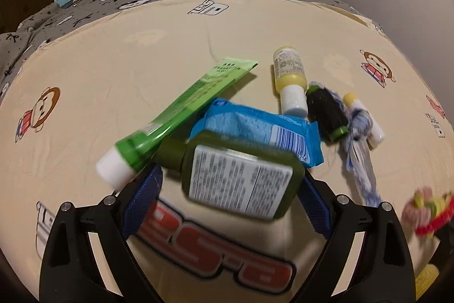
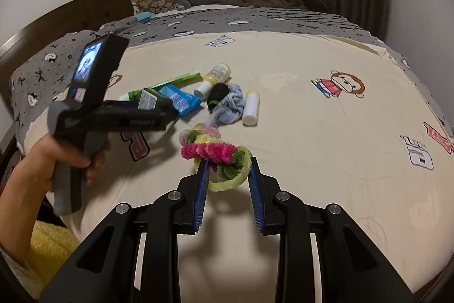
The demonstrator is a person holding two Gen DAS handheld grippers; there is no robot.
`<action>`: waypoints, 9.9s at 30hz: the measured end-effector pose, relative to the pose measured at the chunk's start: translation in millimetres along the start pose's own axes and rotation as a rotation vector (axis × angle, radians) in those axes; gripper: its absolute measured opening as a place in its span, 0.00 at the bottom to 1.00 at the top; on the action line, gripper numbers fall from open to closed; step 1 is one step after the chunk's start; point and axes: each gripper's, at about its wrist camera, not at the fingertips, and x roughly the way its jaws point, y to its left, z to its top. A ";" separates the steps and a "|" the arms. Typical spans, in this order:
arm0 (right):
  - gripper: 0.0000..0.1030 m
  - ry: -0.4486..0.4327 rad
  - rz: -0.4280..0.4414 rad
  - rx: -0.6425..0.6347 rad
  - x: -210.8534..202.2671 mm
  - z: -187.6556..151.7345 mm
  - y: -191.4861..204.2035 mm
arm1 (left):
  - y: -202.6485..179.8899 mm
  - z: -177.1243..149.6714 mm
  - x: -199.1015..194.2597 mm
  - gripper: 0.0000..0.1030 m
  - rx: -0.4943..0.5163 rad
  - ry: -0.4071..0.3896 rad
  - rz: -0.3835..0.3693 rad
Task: Collect trash
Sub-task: 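Carry the hair ties and bottle down into the bin and open both tools, then grasp the blue sock with the right tool while the left tool grasps the green tube, then carry the sock and green tube past the bed edge and open both tools over the bin, then grasp the black thread spool with the left tool while the right tool grasps the white bottle, then lower the spool and white bottle into the bin and open both tools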
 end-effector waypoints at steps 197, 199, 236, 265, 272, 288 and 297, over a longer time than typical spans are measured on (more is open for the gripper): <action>0.09 0.426 0.113 0.038 -16.7 -227.4 76.2 | -44.7 -327.8 -89.1 0.26 0.181 0.298 -0.224; 0.10 0.427 0.114 0.044 -17.2 -226.6 75.4 | -44.4 -329.2 -85.2 0.27 0.181 0.311 -0.225; 0.71 0.061 -0.078 0.027 -21.2 -36.9 14.7 | 1.9 -149.2 -120.7 0.75 0.109 0.002 -0.096; 0.24 0.164 -0.085 0.113 133.4 72.9 -28.7 | -58.8 -19.3 -18.9 0.62 0.064 0.012 -0.141; 0.20 0.167 -0.080 0.120 125.3 70.4 -39.3 | -60.2 -6.9 -1.3 0.37 0.059 0.014 -0.118; 0.20 0.094 -0.030 0.056 37.2 18.3 -15.7 | -57.7 -54.8 -71.9 0.26 0.144 -0.035 -0.107; 0.20 0.031 0.065 -0.014 -27.8 -38.8 30.0 | -49.3 -121.2 -128.8 0.26 0.138 -0.070 -0.155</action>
